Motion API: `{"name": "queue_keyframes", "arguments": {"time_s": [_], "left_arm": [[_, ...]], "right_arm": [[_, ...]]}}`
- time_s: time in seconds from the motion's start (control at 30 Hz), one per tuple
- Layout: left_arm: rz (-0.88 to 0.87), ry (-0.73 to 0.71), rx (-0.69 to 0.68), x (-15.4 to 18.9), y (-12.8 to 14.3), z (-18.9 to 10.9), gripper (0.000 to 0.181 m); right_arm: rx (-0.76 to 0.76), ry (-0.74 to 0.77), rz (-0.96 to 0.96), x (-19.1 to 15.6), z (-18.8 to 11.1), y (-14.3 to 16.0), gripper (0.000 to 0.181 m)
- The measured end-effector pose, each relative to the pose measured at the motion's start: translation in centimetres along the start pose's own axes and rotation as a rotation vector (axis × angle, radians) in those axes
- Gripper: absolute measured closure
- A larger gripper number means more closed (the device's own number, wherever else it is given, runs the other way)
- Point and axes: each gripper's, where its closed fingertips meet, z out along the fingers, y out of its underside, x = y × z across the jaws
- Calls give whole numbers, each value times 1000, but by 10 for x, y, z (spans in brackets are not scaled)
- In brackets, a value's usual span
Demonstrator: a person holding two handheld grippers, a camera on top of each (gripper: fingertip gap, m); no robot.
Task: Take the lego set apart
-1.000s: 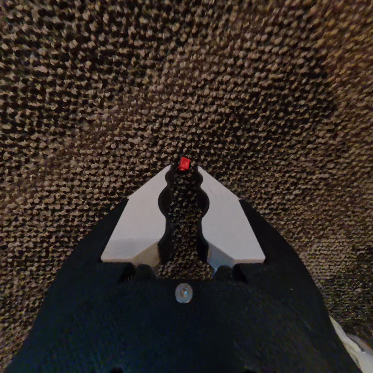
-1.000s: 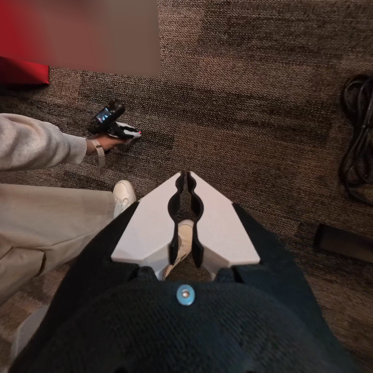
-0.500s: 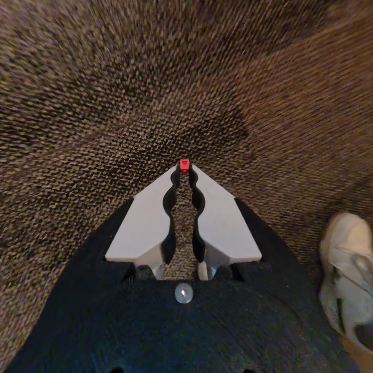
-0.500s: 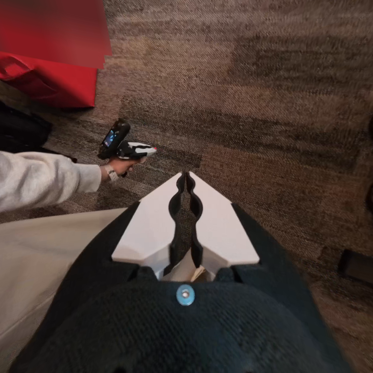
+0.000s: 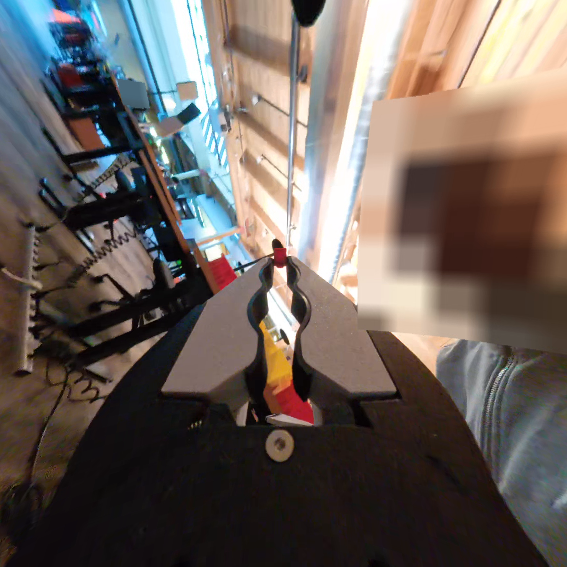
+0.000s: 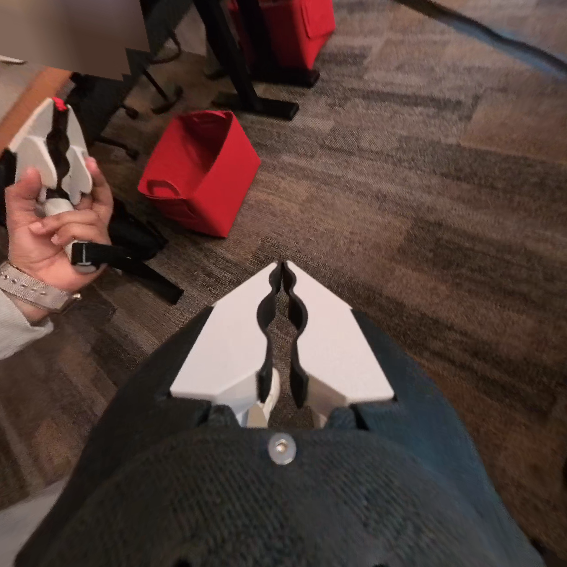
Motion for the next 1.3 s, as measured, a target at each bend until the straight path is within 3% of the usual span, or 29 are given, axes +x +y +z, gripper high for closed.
{"name": "queue_keyframes", "arguments": {"time_s": [0.2, 0.33, 0.43, 0.5, 0.63, 0.73, 0.83, 0.9, 0.93, 1.0, 1.07, 1.23, 1.3], "left_arm": [[113, -102, -9, 47, -45, -7, 174], [431, -532, -65, 50, -99, -46, 174], [793, -943, -51, 59, -177, -98, 173], [868, -1121, -57, 64, -226, -126, 173], [908, -1254, -3, 65, -312, -147, 173], [997, -1396, 73, 49, -417, -161, 173], [1157, -1487, 24, 23, -518, -149, 172], [1250, -1601, -55, 3, -565, -147, 171], [1256, -1624, -94, -8, -580, -145, 171], [1337, -1560, -11, -12, -604, -136, 173], [1380, -1603, 27, -9, -619, -142, 164], [1314, -1598, 143, -13, -627, -158, 125], [1258, -1600, 127, -20, -621, -161, 122]], "right_arm": [[22, -55, -145, -41, 0, -56, 181], [47, -92, -126, -58, 1, -80, 181], [46, -114, -138, -68, 6, -95, 181], [38, -132, -145, -75, 11, -100, 181], [20, -157, -147, -86, 25, -110, 181], [0, -183, -149, -92, 38, -116, 181], [-33, -201, -154, -95, 55, -115, 181], [-51, -205, -156, -98, 67, -115, 181], [-58, -212, -153, -101, 72, -117, 181], [-65, -230, -156, -107, 82, -122, 181], [-77, -239, -188, -110, 90, -127, 181], [-95, -224, -264, -90, 103, -142, 181], [-93, -219, -251, -75, 105, -150, 181]]}}
